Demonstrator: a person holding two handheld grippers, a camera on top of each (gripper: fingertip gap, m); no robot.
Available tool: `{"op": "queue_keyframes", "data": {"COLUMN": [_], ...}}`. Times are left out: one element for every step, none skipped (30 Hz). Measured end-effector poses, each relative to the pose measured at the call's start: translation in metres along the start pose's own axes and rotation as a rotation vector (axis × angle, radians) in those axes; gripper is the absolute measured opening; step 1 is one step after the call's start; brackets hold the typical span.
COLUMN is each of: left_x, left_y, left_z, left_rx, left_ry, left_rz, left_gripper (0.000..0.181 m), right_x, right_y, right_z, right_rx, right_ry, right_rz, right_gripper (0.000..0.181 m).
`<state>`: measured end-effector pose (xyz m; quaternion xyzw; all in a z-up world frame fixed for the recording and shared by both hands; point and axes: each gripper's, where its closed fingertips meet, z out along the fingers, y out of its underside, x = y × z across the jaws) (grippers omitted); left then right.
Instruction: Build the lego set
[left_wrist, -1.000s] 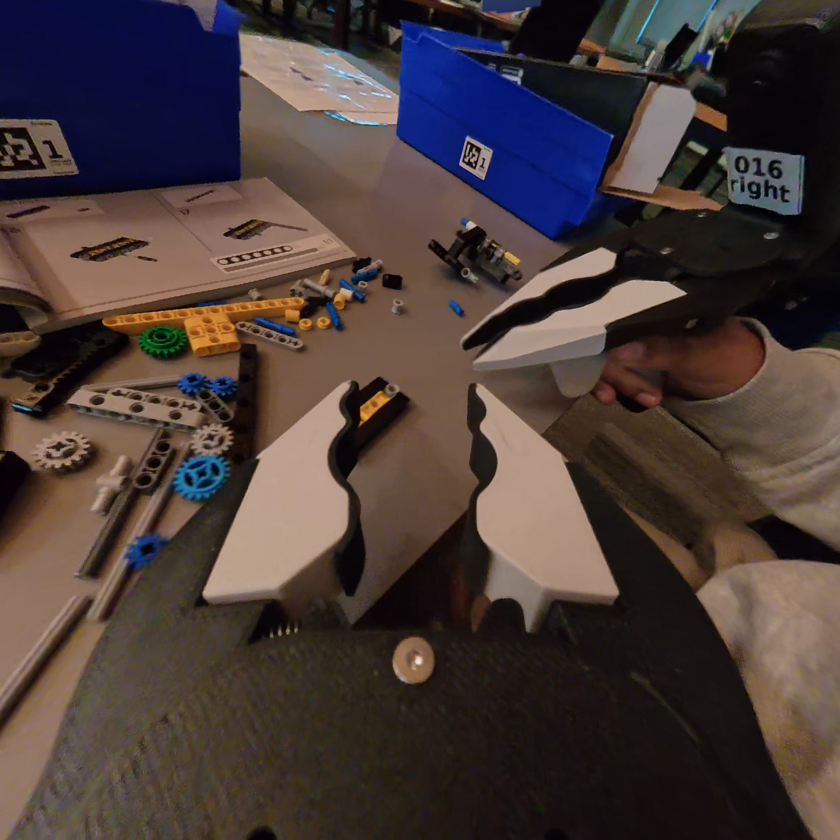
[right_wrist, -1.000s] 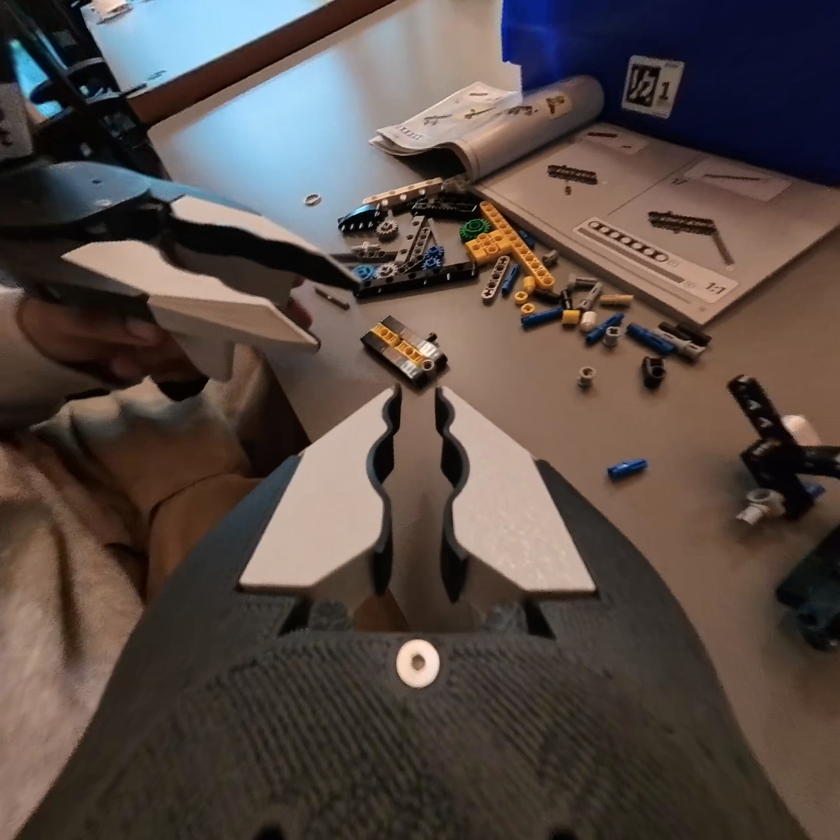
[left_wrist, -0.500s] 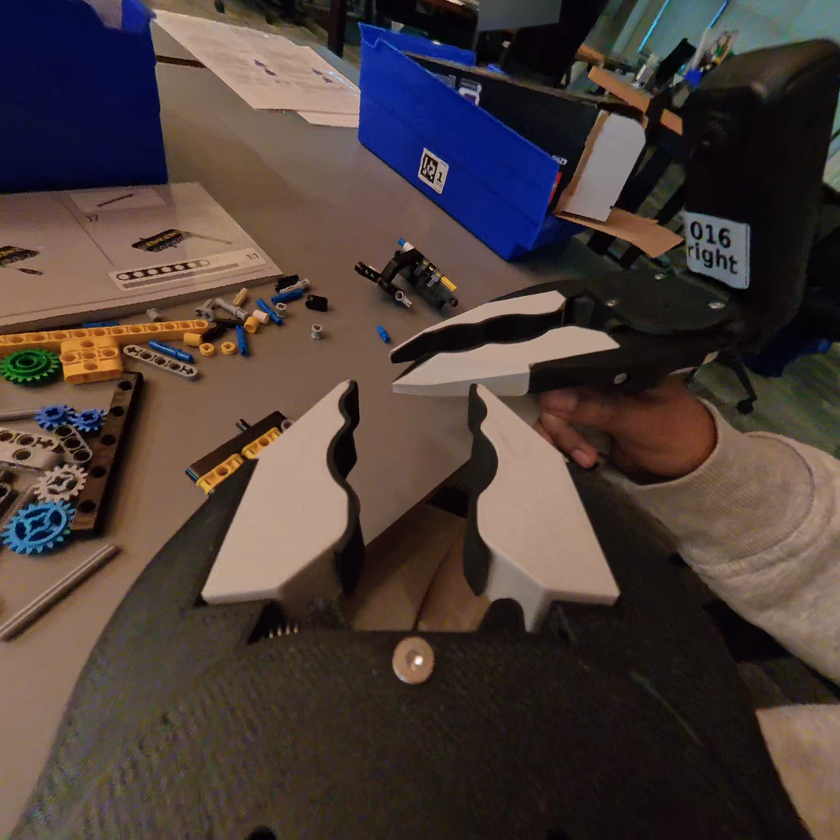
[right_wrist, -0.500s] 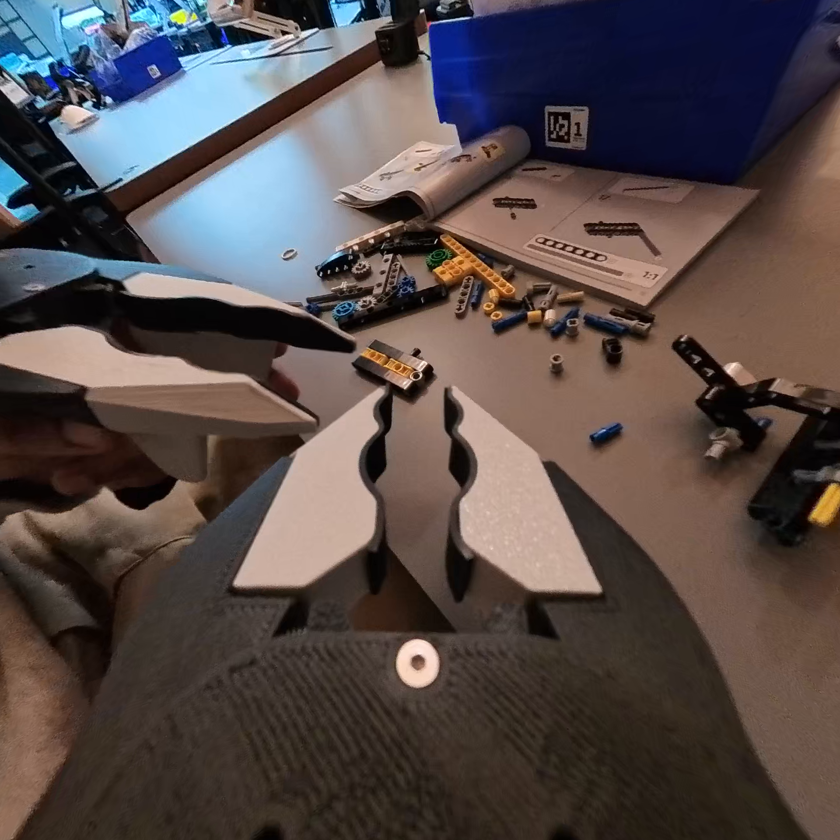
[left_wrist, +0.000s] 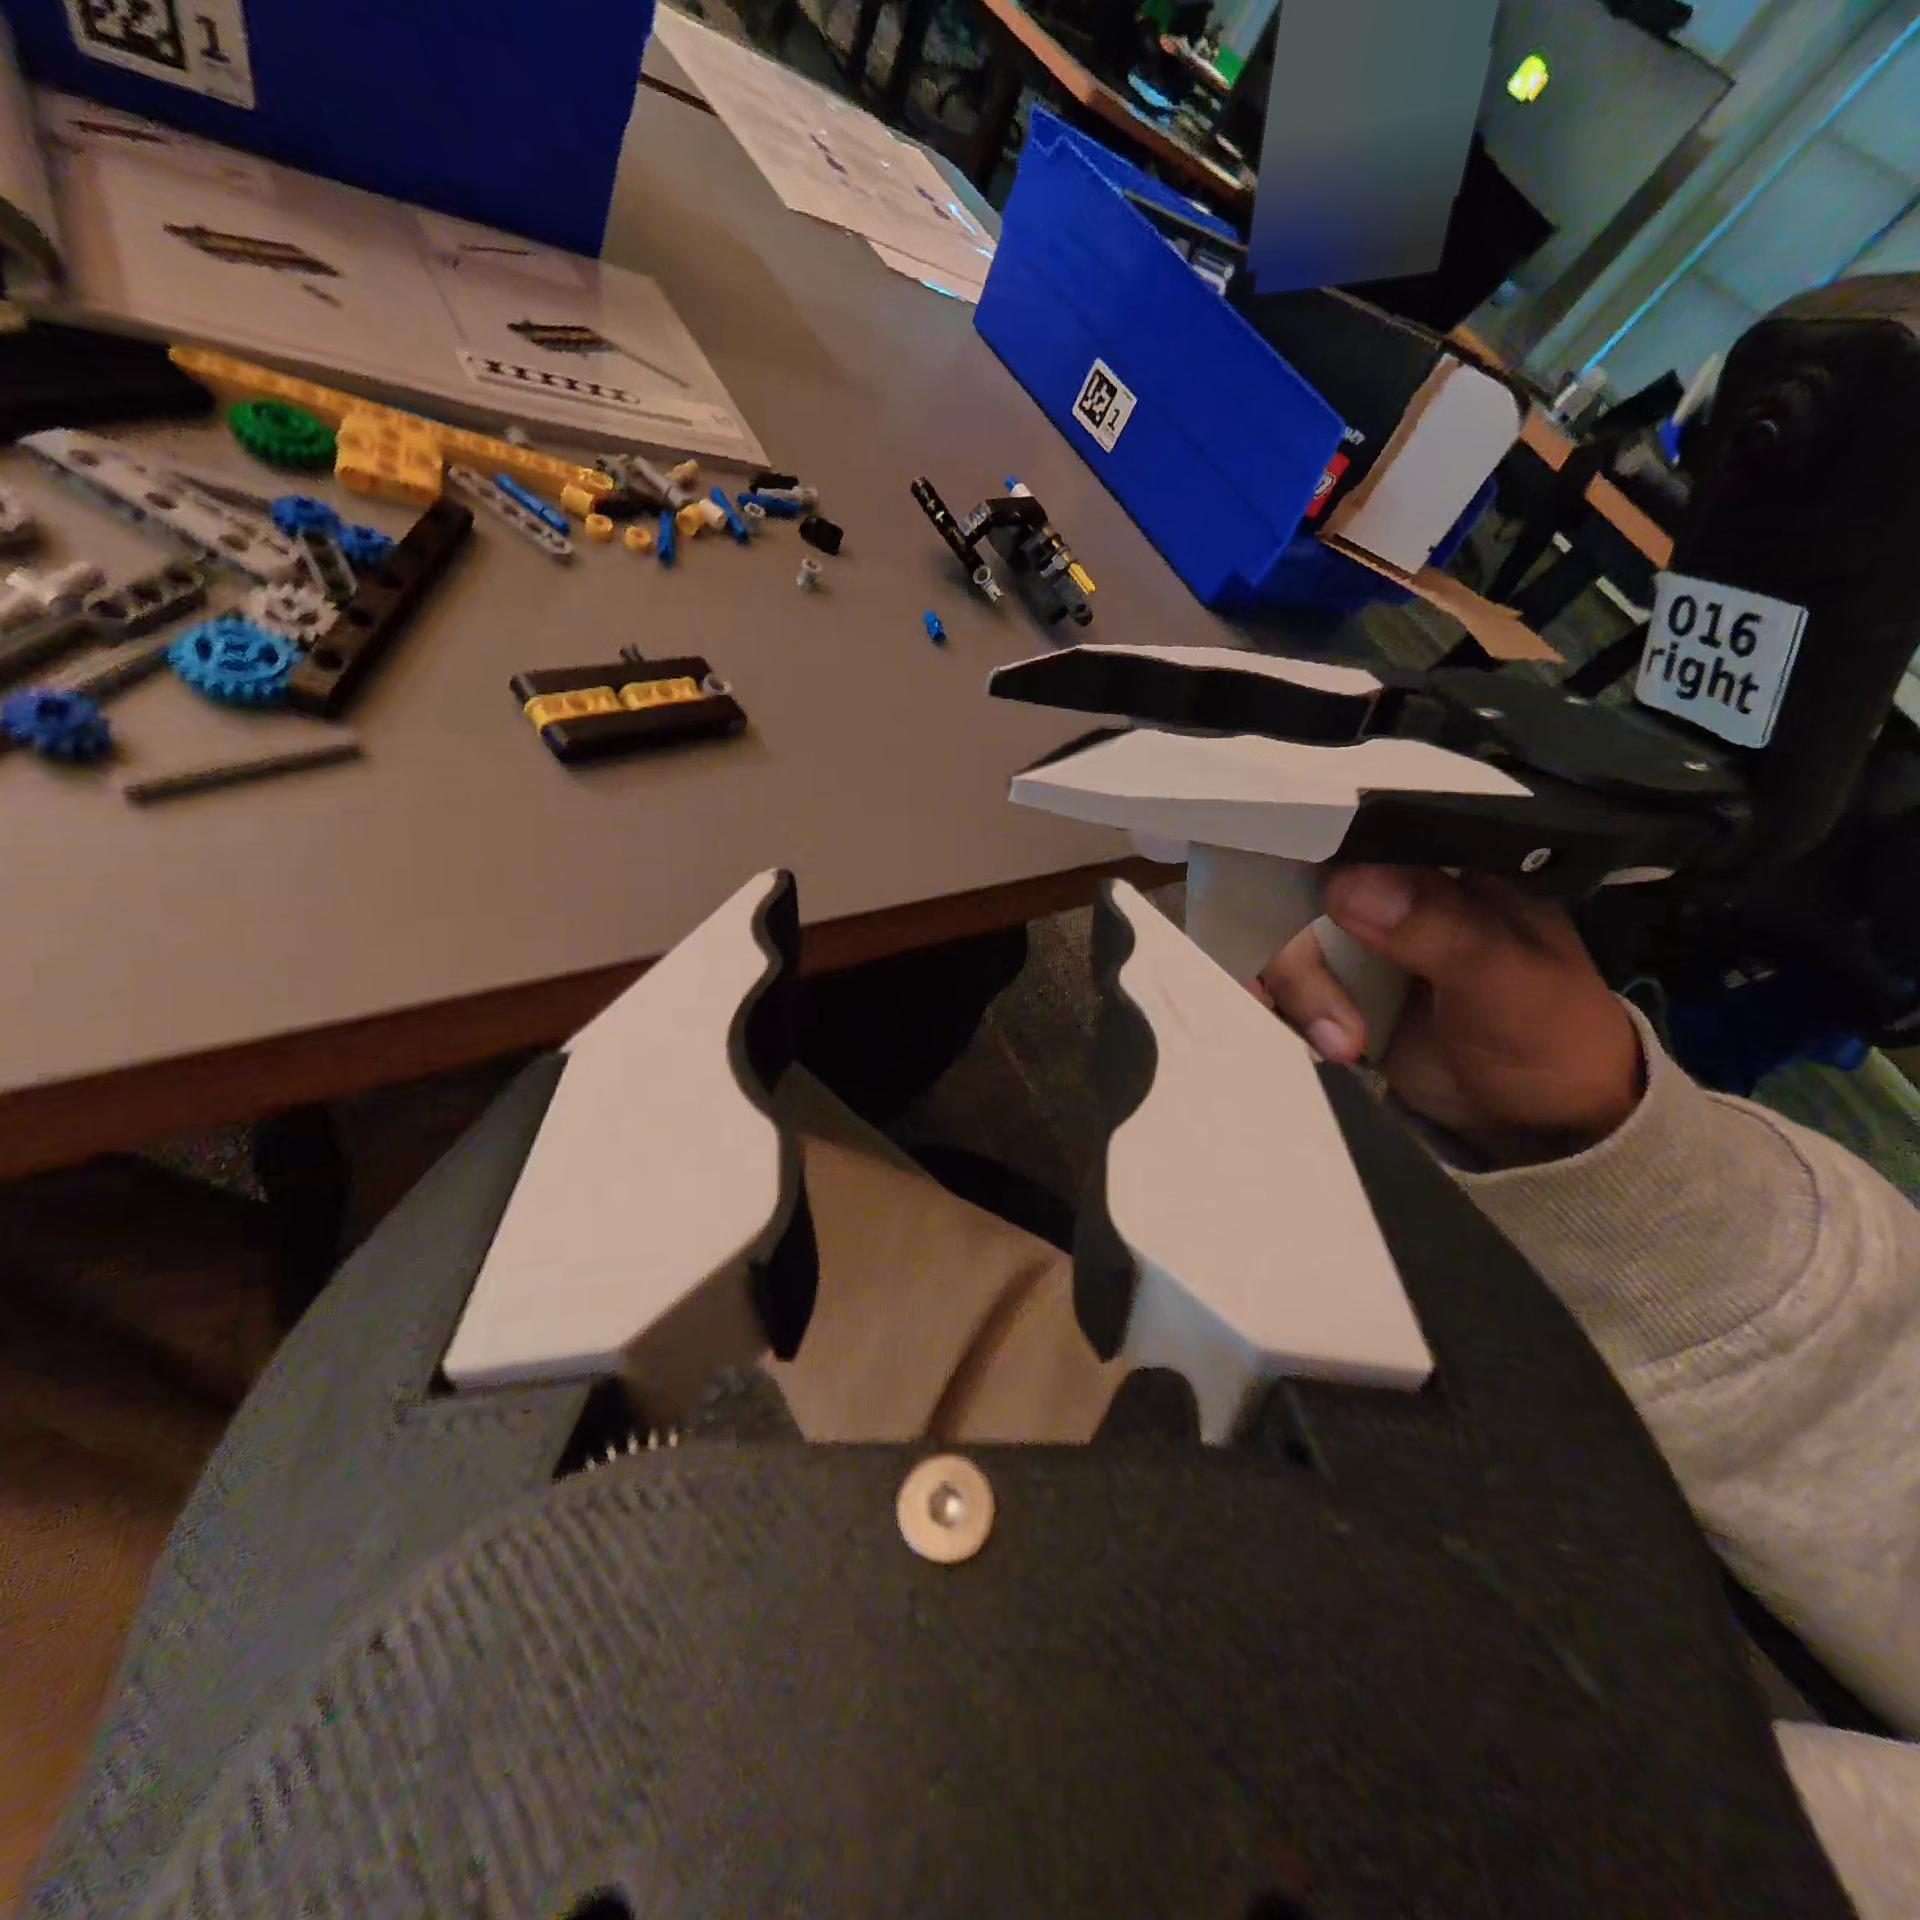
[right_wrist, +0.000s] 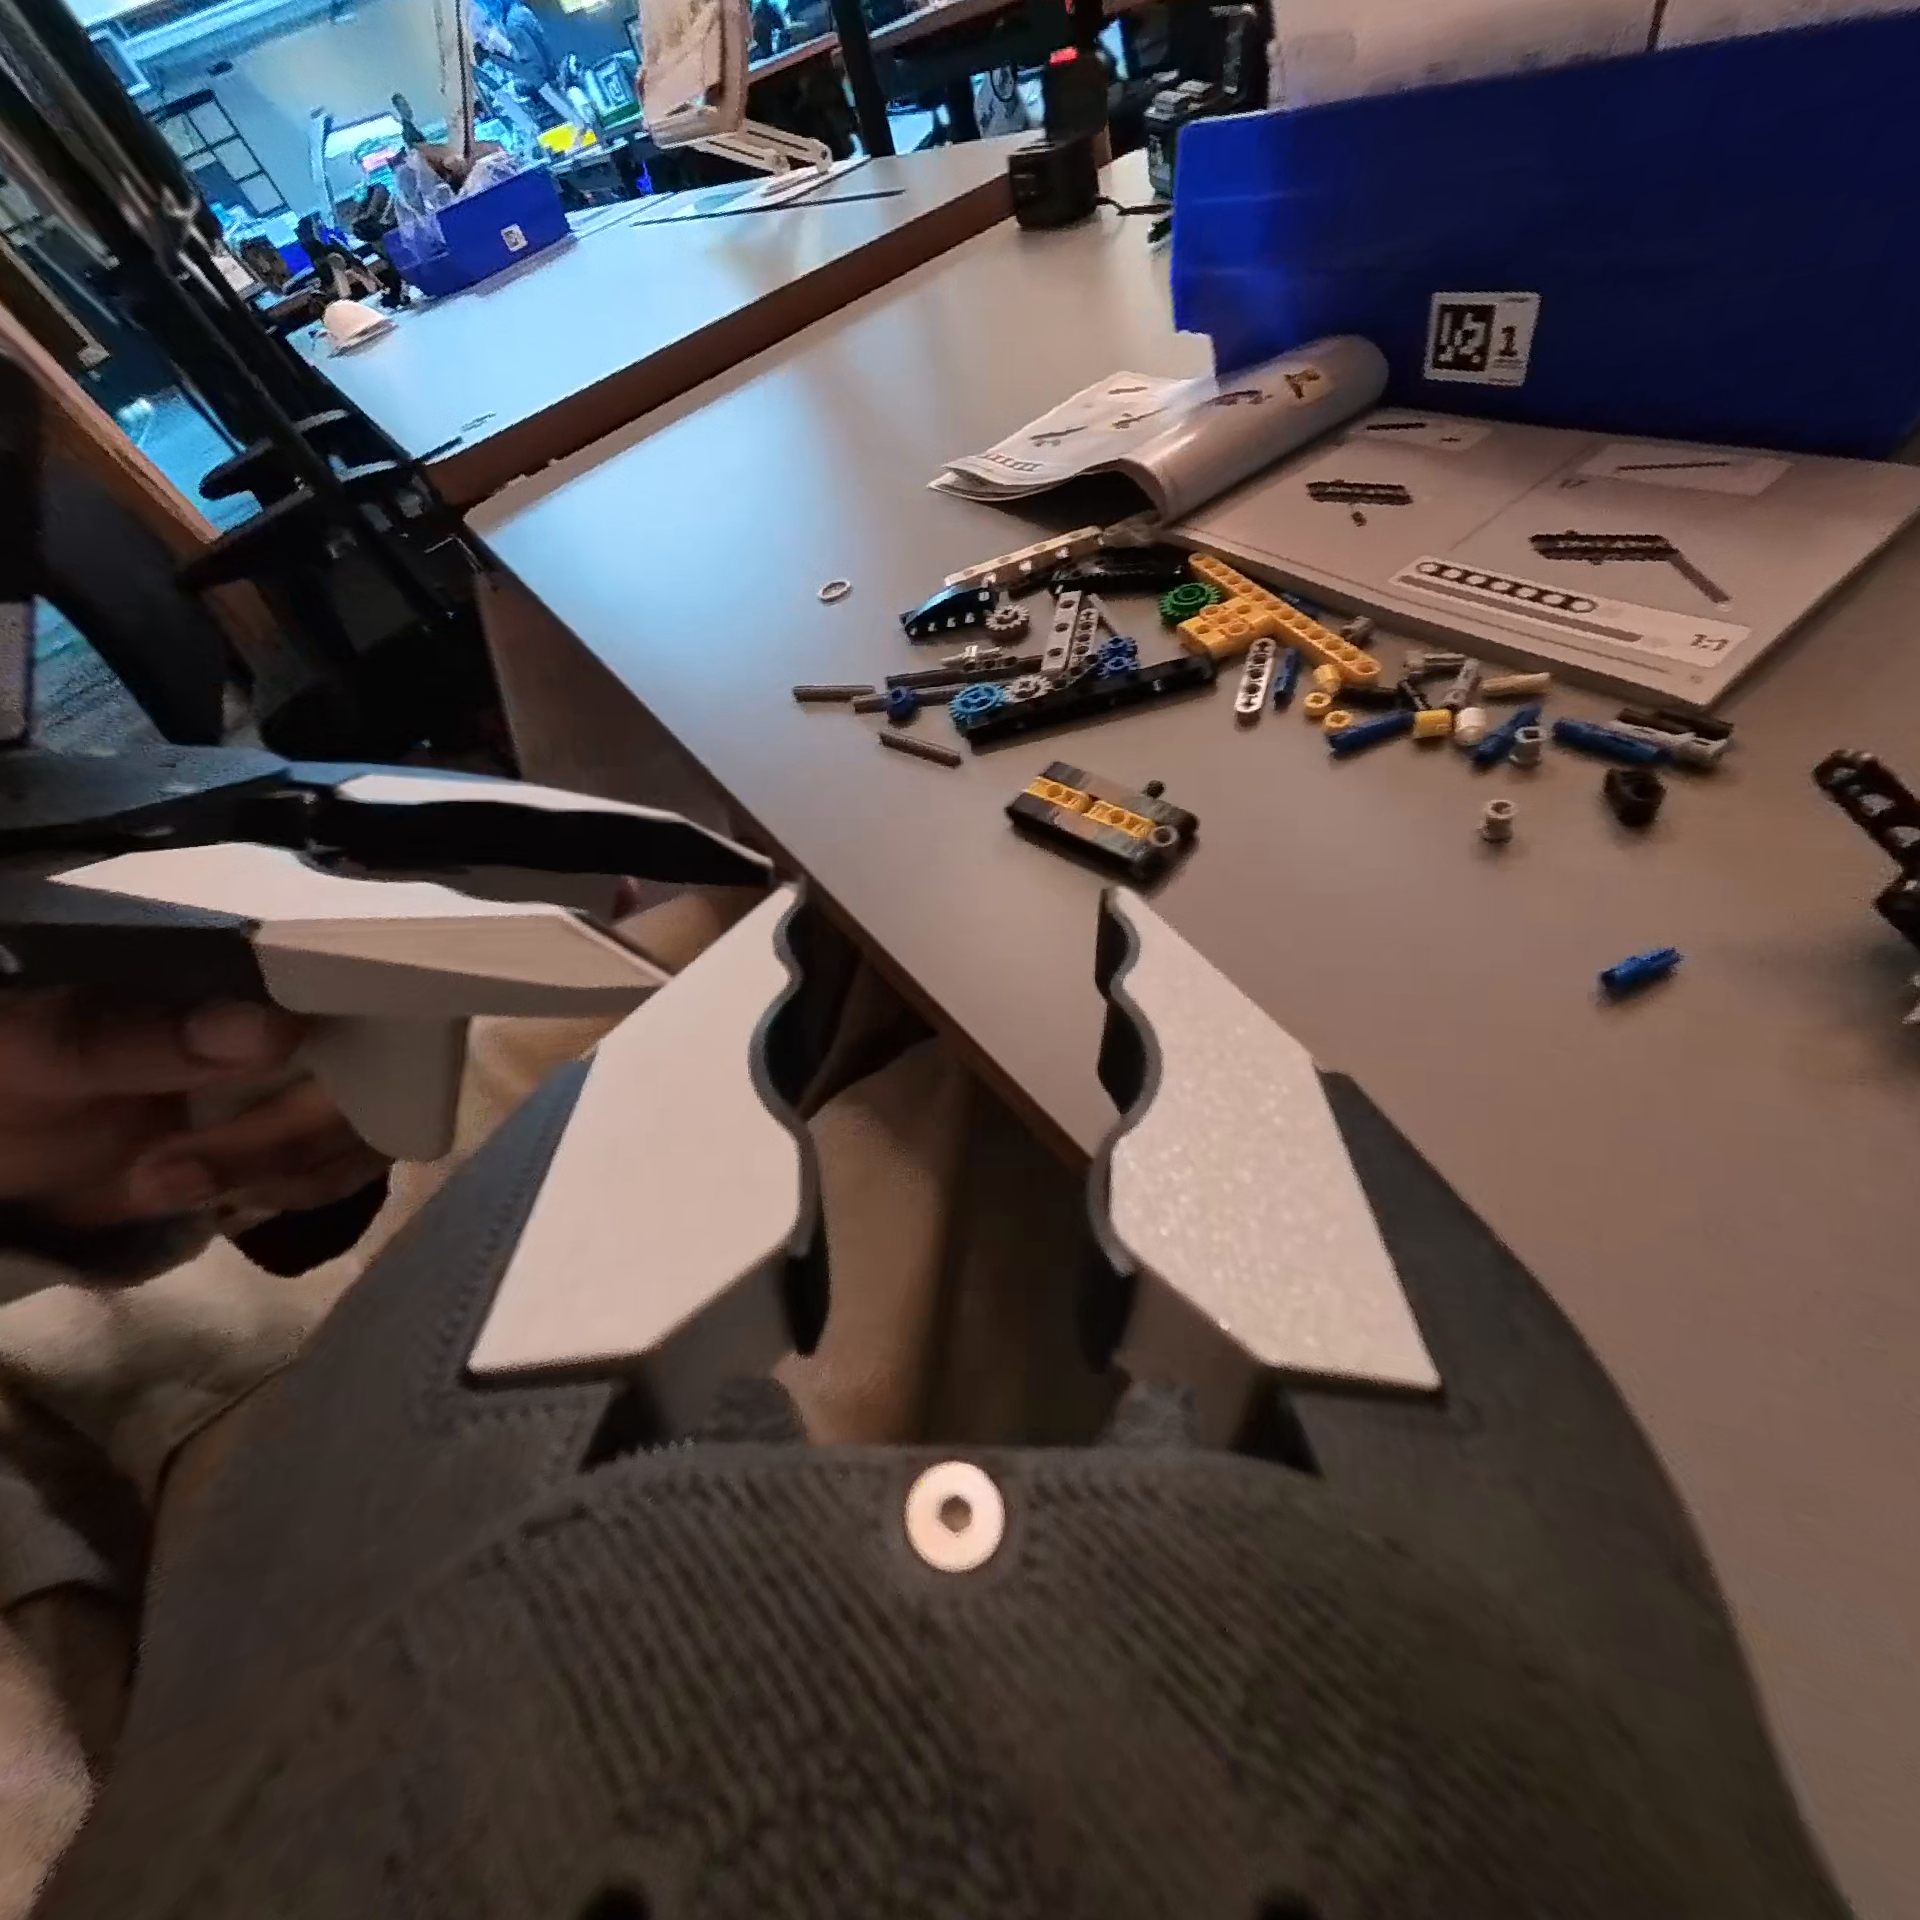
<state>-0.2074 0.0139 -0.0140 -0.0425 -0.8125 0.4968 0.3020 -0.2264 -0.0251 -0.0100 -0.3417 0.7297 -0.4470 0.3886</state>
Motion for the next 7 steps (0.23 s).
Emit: {"op": "queue_keyframes", "data": {"left_x": [0.000,0.001,0.002,0.003,0.003,0.004,0.005], "left_y": [0.002,0.003,0.003,0.003,0.003,0.003,0.003], "left_z": [-0.007,-0.015,-0.022,-0.029,-0.035,-0.040,-0.043], "left_rx": [0.012,0.024,0.038,0.053,0.067,0.081,0.092], "left_ry": [-0.010,-0.020,-0.028,-0.034,-0.040,-0.047,-0.051], "left_rz": [-0.009,-0.014,-0.017,-0.019,-0.020,-0.022,-0.020], "left_gripper": [0.057,0.058,0.059,0.059,0.060,0.060,0.061], "right_x": [-0.004,-0.007,-0.009,-0.010,-0.010,-0.011,-0.010], "right_y": [0.002,0.004,0.007,0.010,0.013,0.016,0.017], "right_z": [-0.001,-0.001,-0.001,-0.002,-0.003,-0.005,-0.008], "right_rx": [-0.001,-0.006,-0.012,-0.021,-0.030,-0.038,-0.040], "right_ry": [0.000,0.004,0.015,0.031,0.048,0.067,0.090], "right_rz": [-0.011,-0.025,-0.041,-0.062,-0.085,-0.109,-0.131], "right_gripper": [0.055,0.058,0.061,0.066,0.070,0.073,0.076]}}
